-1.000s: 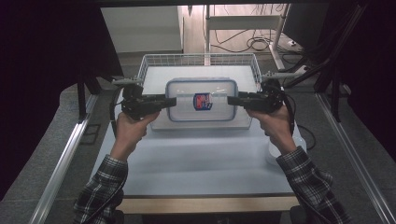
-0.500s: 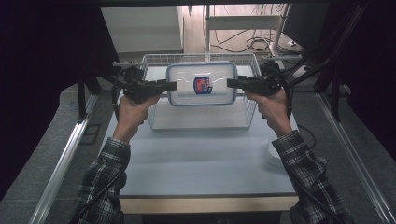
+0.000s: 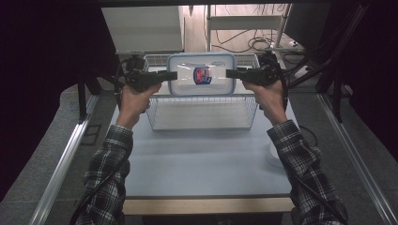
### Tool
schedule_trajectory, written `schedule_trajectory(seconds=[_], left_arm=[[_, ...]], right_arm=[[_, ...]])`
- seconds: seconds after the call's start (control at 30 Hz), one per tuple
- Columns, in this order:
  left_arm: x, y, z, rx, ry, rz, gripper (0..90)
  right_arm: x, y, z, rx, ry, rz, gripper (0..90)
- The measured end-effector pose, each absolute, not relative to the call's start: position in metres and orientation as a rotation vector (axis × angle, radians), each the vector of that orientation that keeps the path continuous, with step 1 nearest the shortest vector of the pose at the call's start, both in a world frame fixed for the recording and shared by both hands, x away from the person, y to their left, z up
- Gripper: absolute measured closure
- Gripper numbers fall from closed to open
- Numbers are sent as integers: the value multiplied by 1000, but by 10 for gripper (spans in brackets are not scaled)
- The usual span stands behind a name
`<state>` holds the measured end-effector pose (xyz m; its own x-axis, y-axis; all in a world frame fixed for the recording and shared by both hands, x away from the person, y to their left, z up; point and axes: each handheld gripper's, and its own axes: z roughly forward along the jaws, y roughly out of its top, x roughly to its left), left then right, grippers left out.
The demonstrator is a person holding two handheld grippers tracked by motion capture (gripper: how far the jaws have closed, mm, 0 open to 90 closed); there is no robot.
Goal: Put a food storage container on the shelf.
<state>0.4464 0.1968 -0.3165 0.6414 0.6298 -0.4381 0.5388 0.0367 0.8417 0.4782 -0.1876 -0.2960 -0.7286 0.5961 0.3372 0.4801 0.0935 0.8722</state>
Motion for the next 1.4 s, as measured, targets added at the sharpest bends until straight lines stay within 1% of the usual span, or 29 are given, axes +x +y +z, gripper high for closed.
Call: schedule_trajectory(seconds=[0.07, 0.33, 0.37, 0.4, 0.43, 0.47, 0.53, 0.57, 0.6, 0.67, 0.73, 0.83, 0.87, 0.93, 0.97, 1.0, 1.07, 1.1, 1.4], left_arm=[[451, 197, -321, 1606, 1011, 80, 503], [453, 198, -324, 1592, 1009, 107, 496], [451, 196, -323, 1607, 1008, 148, 493], [451, 196, -323, 1607, 1008, 148, 488], [448, 192, -321, 1640, 1016, 209, 482], [448, 192, -321, 1640, 1016, 209, 464], [446, 184, -320, 1695, 1019, 277, 431], [446, 184, -320, 1695, 1019, 277, 418], [446, 178, -321, 1745, 1028, 321, 422], [446, 178, -323, 1739, 1027, 322, 420], [447, 180, -325, 1727, 1030, 301, 437], [446, 180, -327, 1745, 1033, 311, 448], [446, 179, -328, 1758, 1033, 316, 446], [446, 177, -330, 1753, 1034, 315, 409], [446, 177, -330, 1753, 1034, 315, 402], [447, 178, -330, 1724, 1033, 289, 398], [447, 179, -329, 1712, 1036, 278, 400], [447, 179, -328, 1717, 1039, 286, 402], [448, 175, -323, 1761, 1047, 359, 408]], right_arm=[[484, -185, -298, 1134, 2248, 1707, 481], [490, -182, -301, 1148, 2245, 1701, 474], [491, -182, -301, 1146, 2247, 1693, 472], [490, -182, -300, 1136, 2247, 1680, 470], [490, -181, -299, 1122, 2246, 1662, 468], [489, -179, -299, 1113, 2243, 1642, 465], [488, -176, -298, 1099, 2248, 1618, 452], [487, -175, -299, 1099, 2245, 1600, 445], [487, -174, -299, 1099, 2241, 1592, 444], [487, -175, -299, 1104, 2238, 1600, 445], [488, -175, -300, 1108, 2236, 1604, 442], [489, -175, -300, 1103, 2237, 1596, 427], [489, -175, -301, 1096, 2236, 1589, 416], [490, -174, -302, 1099, 2238, 1558, 392], [490, -174, -302, 1099, 2238, 1558, 392], [490, -173, -303, 1092, 2251, 1533, 431], [490, -172, -304, 1092, 2257, 1508, 416], [490, -170, -306, 1100, 2248, 1476, 408], [491, -172, -308, 1122, 2255, 1498, 431]])
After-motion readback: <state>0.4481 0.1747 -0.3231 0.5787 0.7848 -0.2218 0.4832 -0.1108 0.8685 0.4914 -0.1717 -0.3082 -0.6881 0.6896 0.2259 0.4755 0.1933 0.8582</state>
